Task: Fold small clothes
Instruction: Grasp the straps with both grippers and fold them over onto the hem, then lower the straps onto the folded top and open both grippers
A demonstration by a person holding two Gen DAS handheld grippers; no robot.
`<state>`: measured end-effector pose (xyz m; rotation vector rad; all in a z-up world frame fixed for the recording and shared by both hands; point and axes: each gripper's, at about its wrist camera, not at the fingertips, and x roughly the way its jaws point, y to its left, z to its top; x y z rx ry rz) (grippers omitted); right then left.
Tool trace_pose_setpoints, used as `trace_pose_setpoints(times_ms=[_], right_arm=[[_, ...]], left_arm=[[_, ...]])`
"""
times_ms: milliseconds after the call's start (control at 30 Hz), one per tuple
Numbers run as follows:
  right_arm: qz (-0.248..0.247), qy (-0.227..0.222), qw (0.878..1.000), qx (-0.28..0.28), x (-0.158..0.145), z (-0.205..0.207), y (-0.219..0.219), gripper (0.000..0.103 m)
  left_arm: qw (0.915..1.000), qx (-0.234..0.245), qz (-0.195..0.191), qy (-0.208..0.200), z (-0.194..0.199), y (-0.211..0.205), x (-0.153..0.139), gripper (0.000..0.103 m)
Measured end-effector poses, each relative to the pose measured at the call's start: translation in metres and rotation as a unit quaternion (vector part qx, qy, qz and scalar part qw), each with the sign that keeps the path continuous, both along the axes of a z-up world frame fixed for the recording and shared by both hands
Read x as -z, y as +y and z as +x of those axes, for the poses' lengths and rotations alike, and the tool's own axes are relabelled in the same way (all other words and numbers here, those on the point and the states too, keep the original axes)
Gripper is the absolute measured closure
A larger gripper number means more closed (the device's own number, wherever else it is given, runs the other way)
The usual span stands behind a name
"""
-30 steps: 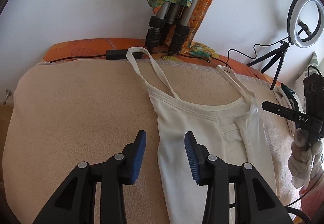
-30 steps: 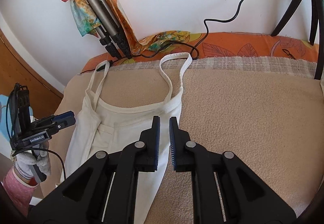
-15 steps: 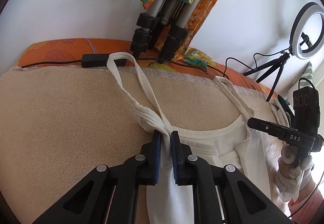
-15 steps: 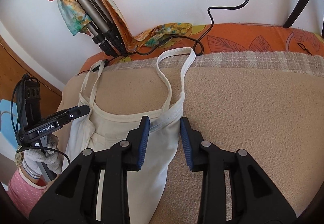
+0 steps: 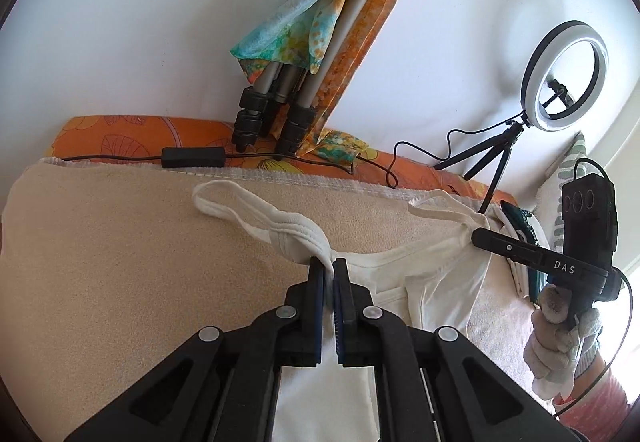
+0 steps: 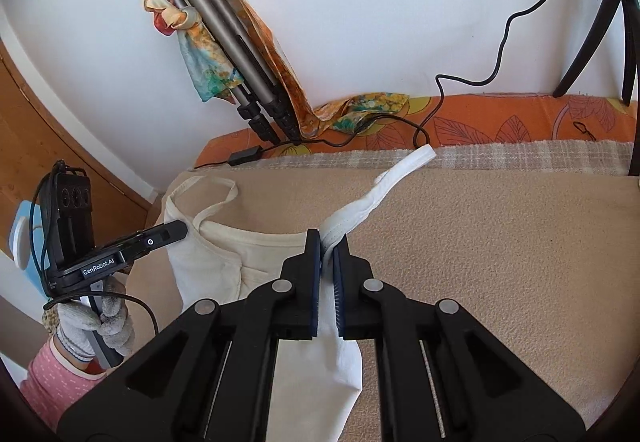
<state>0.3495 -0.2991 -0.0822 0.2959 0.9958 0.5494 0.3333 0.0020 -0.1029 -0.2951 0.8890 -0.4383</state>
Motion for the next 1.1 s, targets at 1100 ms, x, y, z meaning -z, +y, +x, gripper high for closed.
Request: trace_pose_setpoints(times_ms=[1100], right_arm=[[-0.069, -0.012, 0.997, -0.010, -0.039, -0.270, 0.028, 0.096]], left_arm=[[0.9981, -0.006, 0.054, 0.029, -0.247, 0.009, 0.025, 0.101]])
